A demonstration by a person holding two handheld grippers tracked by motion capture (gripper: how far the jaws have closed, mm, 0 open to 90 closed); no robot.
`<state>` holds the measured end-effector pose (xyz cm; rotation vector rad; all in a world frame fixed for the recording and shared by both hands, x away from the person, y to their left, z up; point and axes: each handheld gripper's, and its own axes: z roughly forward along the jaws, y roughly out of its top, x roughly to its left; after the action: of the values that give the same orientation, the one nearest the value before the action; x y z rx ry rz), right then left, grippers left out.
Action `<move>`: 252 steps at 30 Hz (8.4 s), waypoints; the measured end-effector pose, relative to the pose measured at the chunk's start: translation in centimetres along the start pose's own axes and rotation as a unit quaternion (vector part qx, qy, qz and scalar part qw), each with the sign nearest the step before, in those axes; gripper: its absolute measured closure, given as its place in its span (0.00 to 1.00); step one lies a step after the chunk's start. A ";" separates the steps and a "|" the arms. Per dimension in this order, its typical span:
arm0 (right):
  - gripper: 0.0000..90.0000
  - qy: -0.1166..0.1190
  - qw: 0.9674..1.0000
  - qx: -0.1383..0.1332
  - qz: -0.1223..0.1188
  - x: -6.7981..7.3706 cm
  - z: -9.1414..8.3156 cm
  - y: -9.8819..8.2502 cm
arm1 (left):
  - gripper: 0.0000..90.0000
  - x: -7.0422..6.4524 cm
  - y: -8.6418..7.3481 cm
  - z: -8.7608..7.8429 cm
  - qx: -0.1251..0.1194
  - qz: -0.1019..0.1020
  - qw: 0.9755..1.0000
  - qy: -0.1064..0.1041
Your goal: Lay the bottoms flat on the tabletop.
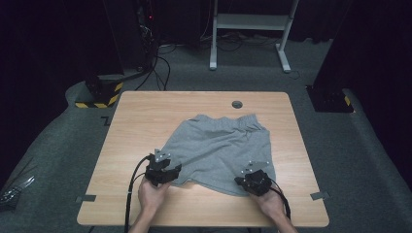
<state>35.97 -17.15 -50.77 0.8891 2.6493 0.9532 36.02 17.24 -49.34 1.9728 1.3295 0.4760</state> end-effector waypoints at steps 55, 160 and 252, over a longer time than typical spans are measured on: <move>0.66 -0.079 0.992 -0.074 0.067 -3.0 1.4 -0.4 | 0.55 4.4 2.4 4.2 0.045 -0.042 0.997 0.053; 0.61 -0.079 0.993 -0.072 0.058 -2.8 1.5 -0.4 | 0.53 -2.7 7.4 6.9 0.053 -0.006 0.997 -0.063; 0.64 -0.174 0.968 -0.105 0.146 -10.3 -0.3 4.0 | 0.46 -0.9 -0.1 4.4 -0.022 0.027 0.999 0.018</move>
<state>46.02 -20.96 -48.20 1.2839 2.1189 1.0085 38.38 14.90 -52.37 1.9766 1.2795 0.5641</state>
